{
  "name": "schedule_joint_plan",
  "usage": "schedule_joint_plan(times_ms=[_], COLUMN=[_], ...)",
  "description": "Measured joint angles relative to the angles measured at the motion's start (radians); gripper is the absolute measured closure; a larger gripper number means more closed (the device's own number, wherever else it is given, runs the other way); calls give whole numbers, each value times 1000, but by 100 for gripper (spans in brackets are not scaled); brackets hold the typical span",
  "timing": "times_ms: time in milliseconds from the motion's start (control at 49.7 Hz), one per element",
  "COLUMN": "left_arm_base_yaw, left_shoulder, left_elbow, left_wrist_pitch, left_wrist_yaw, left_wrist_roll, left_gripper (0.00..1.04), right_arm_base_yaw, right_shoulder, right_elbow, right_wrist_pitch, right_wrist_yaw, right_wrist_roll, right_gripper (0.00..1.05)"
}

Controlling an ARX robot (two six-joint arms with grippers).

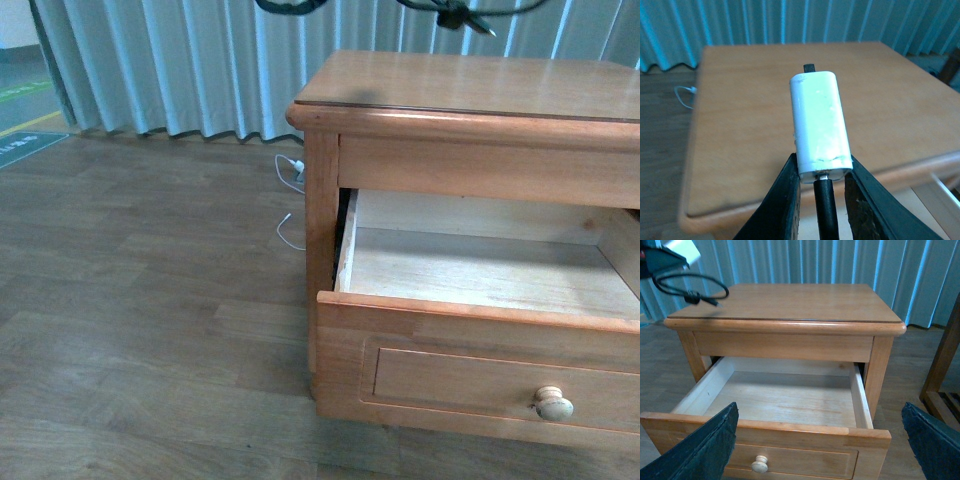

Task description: Put charger into drawer

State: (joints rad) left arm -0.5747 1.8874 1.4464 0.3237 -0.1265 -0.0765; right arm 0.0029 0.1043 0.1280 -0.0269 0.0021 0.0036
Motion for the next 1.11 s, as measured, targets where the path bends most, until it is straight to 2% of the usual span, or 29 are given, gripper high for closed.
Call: schedule_joint_plan(times_ms=[141,302,906,946,1107], left_arm_base_yaw=[-66,-106,-113,-111,-108], left_shoulder=[19,88,410,418,427], left_elbow=[-92,-101,133,148,172], left_wrist_pitch=[10,7,-95,-98,-98], left_wrist_yaw=[16,12,-89,-94,-129], left_wrist_roll=[5,-6,-185,-192,-197], left_gripper=[82,82,82,79,56], right_arm_base_yaw=[0,0,0,0,0], right_shoulder=[0,0,0,0,0], right_elbow=[0,0,0,0,0], right_wrist_pitch=[0,0,0,0,0], right_wrist_yaw=[0,0,0,0,0], right_wrist_roll=[0,0,0,0,0], right_gripper=[8,8,8,8,8])
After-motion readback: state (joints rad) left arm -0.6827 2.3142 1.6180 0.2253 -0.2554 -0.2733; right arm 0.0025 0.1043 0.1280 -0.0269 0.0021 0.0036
